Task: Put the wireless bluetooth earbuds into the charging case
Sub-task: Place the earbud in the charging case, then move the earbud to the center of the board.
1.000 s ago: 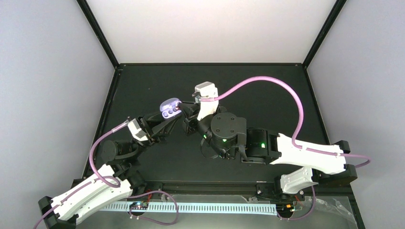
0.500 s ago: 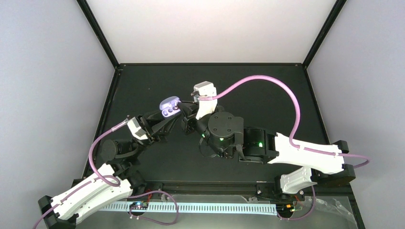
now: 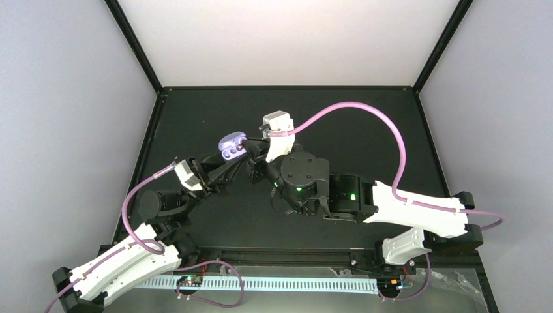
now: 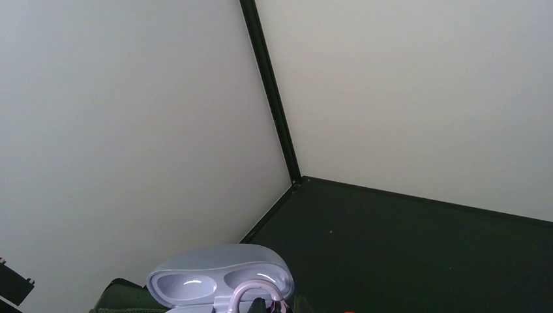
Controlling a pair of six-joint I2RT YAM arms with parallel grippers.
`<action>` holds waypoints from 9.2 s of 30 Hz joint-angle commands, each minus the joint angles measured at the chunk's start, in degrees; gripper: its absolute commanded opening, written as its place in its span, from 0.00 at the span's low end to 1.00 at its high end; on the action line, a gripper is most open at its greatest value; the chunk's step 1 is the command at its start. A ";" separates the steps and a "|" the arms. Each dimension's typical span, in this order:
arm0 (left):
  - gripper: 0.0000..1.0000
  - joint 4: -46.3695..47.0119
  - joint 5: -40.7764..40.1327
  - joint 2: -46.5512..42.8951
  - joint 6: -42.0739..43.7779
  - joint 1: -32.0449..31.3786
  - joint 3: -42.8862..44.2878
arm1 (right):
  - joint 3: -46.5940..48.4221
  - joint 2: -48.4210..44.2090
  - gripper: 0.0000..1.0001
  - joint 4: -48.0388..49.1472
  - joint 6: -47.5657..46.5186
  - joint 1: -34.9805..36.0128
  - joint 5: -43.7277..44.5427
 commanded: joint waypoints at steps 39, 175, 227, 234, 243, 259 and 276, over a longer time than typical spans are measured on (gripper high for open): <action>0.01 2.71 0.51 0.09 -2.51 -0.13 2.40 | -0.57 -0.88 0.16 -3.16 0.41 -0.70 -1.19; 0.02 1.34 6.93 -2.67 -5.44 -0.13 0.91 | 4.69 -3.96 0.75 -8.03 -2.82 -5.98 -15.78; 0.01 -29.26 0.48 -27.25 -3.95 -0.19 -5.16 | -11.95 35.67 0.49 4.83 22.54 -53.70 -42.28; 0.02 -30.04 -1.44 -28.43 -2.98 -0.14 -6.35 | -10.28 40.30 0.44 2.78 22.94 -54.14 -43.22; 0.01 -30.70 -2.04 -29.06 -2.52 -0.13 -6.65 | -10.22 42.44 0.37 3.48 23.87 -54.22 -45.10; 0.01 -30.05 -1.73 -29.14 -2.84 -0.13 -7.29 | -11.95 43.28 0.24 1.11 21.40 -53.28 -47.32; 0.01 -28.89 -1.21 -29.45 -3.04 -0.13 -8.14 | -13.44 41.25 0.15 1.05 21.49 -51.03 -49.82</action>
